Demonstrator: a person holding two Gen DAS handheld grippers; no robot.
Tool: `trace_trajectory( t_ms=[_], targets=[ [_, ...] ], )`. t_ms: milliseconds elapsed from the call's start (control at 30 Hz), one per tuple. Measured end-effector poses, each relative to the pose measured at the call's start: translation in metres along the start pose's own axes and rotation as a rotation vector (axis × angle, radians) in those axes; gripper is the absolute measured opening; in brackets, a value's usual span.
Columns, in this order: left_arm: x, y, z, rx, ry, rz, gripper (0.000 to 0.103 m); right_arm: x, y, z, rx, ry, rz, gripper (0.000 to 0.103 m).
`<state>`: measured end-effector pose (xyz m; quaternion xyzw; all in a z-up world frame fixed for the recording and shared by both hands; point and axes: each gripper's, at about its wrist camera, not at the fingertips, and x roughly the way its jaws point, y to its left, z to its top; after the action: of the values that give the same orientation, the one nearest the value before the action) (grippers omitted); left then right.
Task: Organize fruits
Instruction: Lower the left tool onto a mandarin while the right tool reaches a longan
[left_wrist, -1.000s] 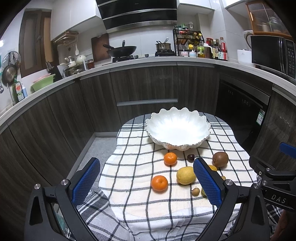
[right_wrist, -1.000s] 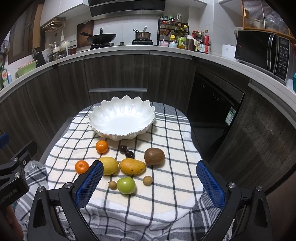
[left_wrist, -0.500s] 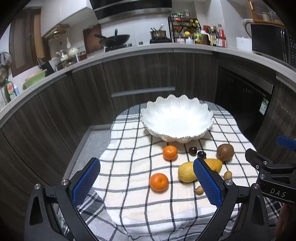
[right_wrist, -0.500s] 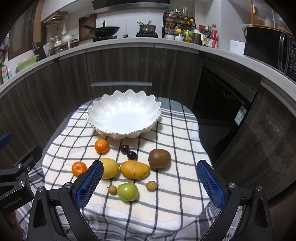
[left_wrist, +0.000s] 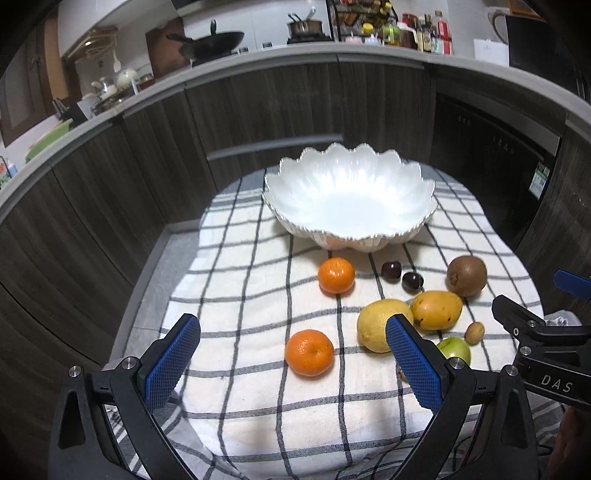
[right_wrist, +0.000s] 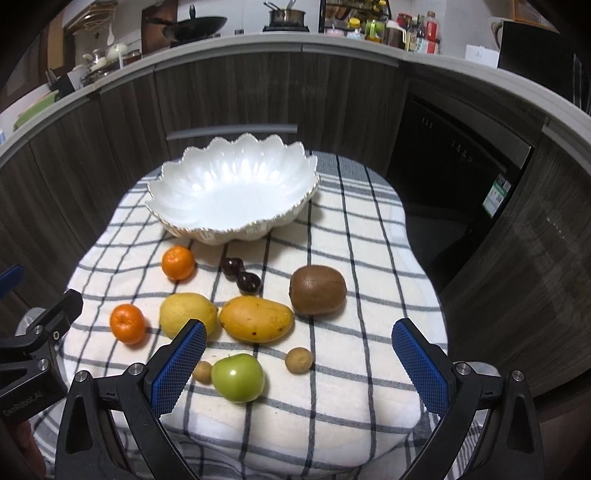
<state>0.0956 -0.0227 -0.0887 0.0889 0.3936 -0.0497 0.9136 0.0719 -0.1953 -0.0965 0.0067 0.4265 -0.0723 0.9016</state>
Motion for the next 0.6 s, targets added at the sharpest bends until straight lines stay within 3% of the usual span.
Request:
trace_trajectory(
  t_ms=[200, 367, 600],
  targets=[
    [0.029, -0.007, -0.001, 0.008, 0.053, 0.0, 0.102, 0.029, -0.002, -0.006, 0.018, 0.07, 0.002, 0.099],
    [0.054, -0.013, -0.002, -0.004, 0.121, -0.009, 0.097, 0.051, -0.009, -0.01, 0.036, 0.126, -0.009, 0.083],
    [0.071, -0.016, -0.009, 0.001, 0.18, 0.0, 0.095, 0.076, -0.016, -0.018, 0.057, 0.202, -0.017, 0.074]
  ],
)
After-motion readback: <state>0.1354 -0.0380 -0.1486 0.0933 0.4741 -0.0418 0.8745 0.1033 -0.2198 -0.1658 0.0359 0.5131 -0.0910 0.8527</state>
